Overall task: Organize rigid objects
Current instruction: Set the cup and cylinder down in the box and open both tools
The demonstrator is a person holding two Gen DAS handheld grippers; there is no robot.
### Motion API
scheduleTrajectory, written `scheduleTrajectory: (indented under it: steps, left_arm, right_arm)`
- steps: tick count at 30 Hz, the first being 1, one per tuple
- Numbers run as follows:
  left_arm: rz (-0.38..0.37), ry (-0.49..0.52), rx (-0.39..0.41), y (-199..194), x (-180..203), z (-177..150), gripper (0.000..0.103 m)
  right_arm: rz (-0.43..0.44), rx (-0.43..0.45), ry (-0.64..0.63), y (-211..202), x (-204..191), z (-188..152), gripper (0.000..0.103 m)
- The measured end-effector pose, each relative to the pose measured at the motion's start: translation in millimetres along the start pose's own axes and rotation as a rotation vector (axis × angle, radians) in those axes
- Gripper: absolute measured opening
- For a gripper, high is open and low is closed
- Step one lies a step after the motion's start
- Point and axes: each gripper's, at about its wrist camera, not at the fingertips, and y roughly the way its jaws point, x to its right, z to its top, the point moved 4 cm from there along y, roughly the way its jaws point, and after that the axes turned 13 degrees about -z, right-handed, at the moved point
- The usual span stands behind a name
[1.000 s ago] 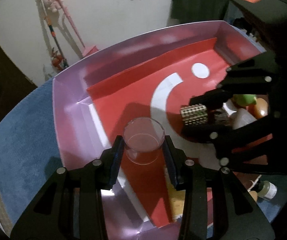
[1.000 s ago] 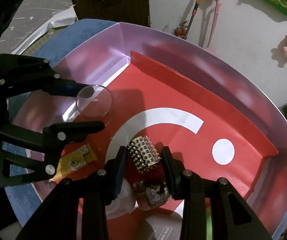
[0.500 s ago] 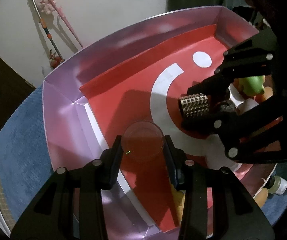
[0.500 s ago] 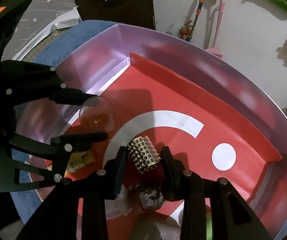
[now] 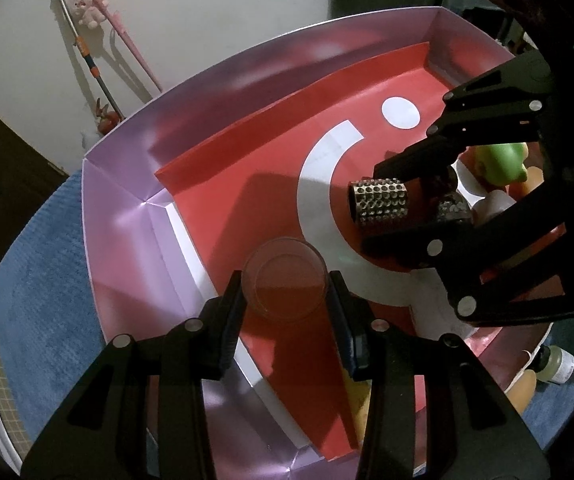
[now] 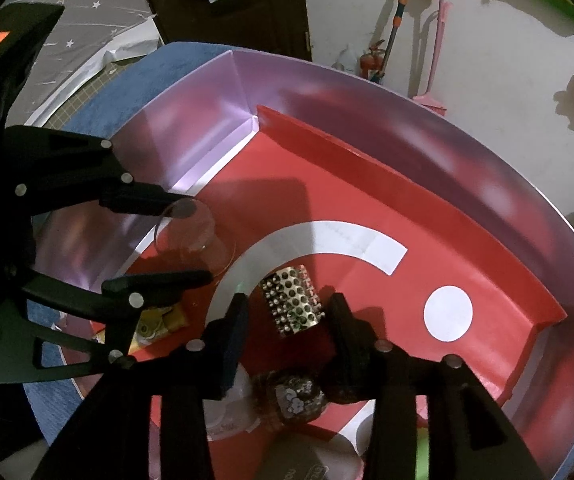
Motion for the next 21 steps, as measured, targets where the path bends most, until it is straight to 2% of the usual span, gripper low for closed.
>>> scheduleTrajectory:
  steps: [7,10,11,12,15,21]
  left_arm:
    - [-0.004,-0.008,0.020,-7,5,-3,0.041]
    - [0.001,0.003,0.034,-10,6,-4,0.052]
    - [0.007,0.003,0.041,-10,3,-2,0.061]
    - [0.009,0.001,0.053,-13,3,-3,0.063]
    - [-0.015,-0.021,0.072,-19,2,-5,0.063]
    - [-0.055,-0.070,0.132,-40,2,-17,0.063]
  right_arm:
    - [-0.001,0.000,0.007,0,2,0,0.047]
    - [-0.003,0.002,0.010,-1,2,1,0.047]
    - [-0.003,0.003,0.011,-2,2,0,0.048]
    - [-0.004,0.004,0.013,-2,2,0,0.049]
    - [-0.005,0.009,0.020,-5,2,0,0.055]
    - [-0.011,0.030,0.048,-16,3,-2,0.059]
